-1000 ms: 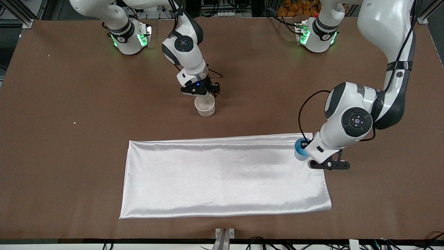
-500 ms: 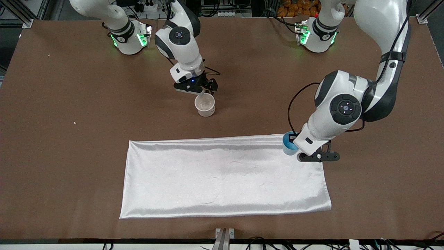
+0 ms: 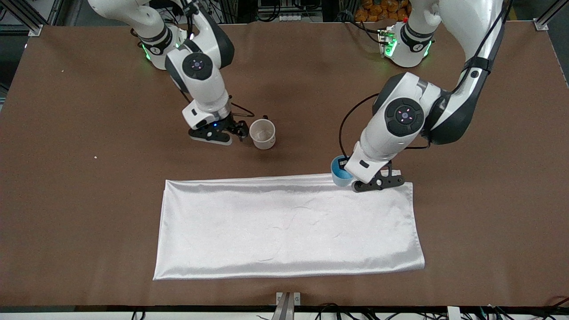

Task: Place blue cup into white mug on table

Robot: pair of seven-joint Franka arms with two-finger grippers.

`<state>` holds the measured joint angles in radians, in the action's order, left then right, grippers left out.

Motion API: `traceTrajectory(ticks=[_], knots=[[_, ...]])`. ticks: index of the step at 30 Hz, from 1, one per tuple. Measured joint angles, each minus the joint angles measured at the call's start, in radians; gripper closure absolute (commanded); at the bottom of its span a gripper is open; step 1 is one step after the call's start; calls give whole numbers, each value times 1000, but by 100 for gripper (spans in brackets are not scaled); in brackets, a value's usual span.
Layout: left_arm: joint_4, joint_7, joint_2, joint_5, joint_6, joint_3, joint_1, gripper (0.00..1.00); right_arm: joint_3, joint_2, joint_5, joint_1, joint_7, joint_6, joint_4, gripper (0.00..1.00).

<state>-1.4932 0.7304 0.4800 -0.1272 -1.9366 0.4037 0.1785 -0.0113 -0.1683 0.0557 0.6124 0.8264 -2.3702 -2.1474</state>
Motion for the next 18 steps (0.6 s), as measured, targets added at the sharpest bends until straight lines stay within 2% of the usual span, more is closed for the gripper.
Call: traceTrajectory(ticks=[5, 18], knots=[[0, 95, 0, 0, 2, 28, 28, 100, -4, -4, 1, -116, -194, 0, 8, 0], [-3, 295, 7, 0, -6, 32, 169, 100, -7, -39, 1, -351, -600, -2, 67, 0]])
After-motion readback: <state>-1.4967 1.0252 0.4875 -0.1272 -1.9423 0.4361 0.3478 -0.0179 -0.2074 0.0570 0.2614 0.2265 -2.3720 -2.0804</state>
